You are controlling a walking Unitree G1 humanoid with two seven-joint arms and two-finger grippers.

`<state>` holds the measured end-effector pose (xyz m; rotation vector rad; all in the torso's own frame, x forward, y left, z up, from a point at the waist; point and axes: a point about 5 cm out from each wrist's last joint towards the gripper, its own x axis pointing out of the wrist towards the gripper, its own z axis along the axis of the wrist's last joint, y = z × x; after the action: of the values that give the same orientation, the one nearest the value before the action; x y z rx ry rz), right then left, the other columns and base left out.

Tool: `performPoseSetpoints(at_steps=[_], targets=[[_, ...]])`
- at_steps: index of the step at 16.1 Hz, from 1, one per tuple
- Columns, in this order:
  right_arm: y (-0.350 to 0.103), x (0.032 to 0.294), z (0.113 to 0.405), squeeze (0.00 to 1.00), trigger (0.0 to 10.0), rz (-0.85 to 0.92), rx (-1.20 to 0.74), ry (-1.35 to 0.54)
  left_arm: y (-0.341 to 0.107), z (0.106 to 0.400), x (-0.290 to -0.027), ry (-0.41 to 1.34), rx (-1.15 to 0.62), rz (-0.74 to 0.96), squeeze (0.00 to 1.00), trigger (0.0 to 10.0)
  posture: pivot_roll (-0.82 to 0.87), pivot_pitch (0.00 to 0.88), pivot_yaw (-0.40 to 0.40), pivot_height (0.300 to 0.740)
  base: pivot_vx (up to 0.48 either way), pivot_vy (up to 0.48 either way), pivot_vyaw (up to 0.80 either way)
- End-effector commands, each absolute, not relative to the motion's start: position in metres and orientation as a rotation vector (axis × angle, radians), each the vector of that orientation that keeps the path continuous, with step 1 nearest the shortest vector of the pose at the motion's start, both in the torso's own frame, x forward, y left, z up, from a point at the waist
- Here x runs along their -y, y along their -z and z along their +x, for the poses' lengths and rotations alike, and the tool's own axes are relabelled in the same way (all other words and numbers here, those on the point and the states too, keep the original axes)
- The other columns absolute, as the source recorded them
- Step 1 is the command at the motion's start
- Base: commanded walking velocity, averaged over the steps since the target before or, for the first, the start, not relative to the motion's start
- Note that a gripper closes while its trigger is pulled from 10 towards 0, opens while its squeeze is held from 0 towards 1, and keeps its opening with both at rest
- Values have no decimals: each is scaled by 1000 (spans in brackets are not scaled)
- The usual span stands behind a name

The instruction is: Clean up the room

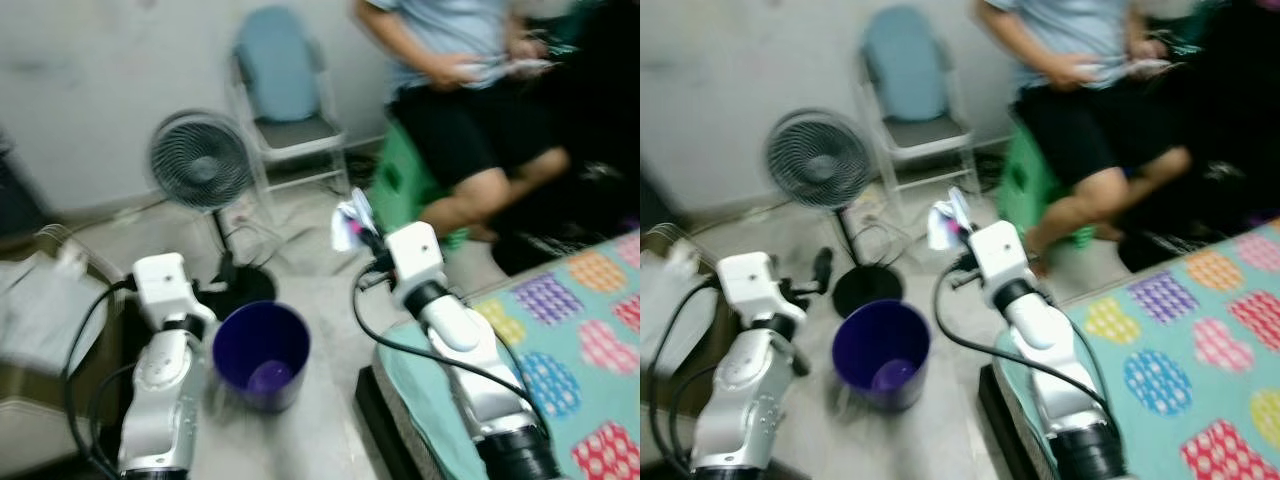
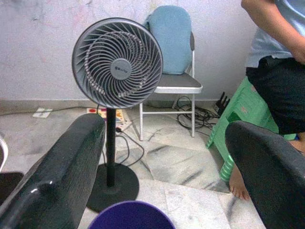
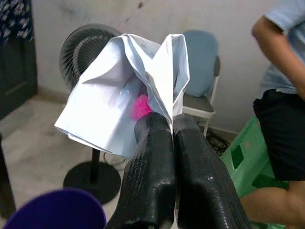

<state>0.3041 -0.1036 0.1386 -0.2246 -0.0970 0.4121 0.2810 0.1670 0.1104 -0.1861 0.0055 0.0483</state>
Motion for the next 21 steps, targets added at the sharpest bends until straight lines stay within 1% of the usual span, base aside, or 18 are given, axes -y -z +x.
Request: performPoseSetpoints(at_steps=[1,7,9,11,13,14,21], targets=[[-147,98,305,0,10000,-215,125,-435,-112,281,-170,-61,-1,-171,0,10000,-196,0,-4,740,0,0,800],[-148,95,307,0,10000,-221,125,-449,-111,280,-168,-61,-5,-172,0,10000,-193,0,-6,740,0,0,800],[-147,95,307,0,10000,-223,126,-442,-111,280,-166,-37,-3,-177,0,10000,-197,0,-3,740,0,0,800],[-146,98,306,0,10000,-222,123,-421,-112,280,-164,-11,-2,-203,0,10000,-198,0,-2,740,0,0,0],[-142,105,306,0,10000,-160,81,-376,-113,279,-162,12,6,-220,0,10000,-198,0,0,740,0,0,0],[-142,106,305,0,10000,-172,84,-380,-114,278,-161,25,13,-226,0,10000,-197,0,0,740,0,0,0],[-142,101,307,0,10000,-163,84,-385,-116,278,-162,34,16,-228,0,10000,-185,0,-2,740,0,446,0]])
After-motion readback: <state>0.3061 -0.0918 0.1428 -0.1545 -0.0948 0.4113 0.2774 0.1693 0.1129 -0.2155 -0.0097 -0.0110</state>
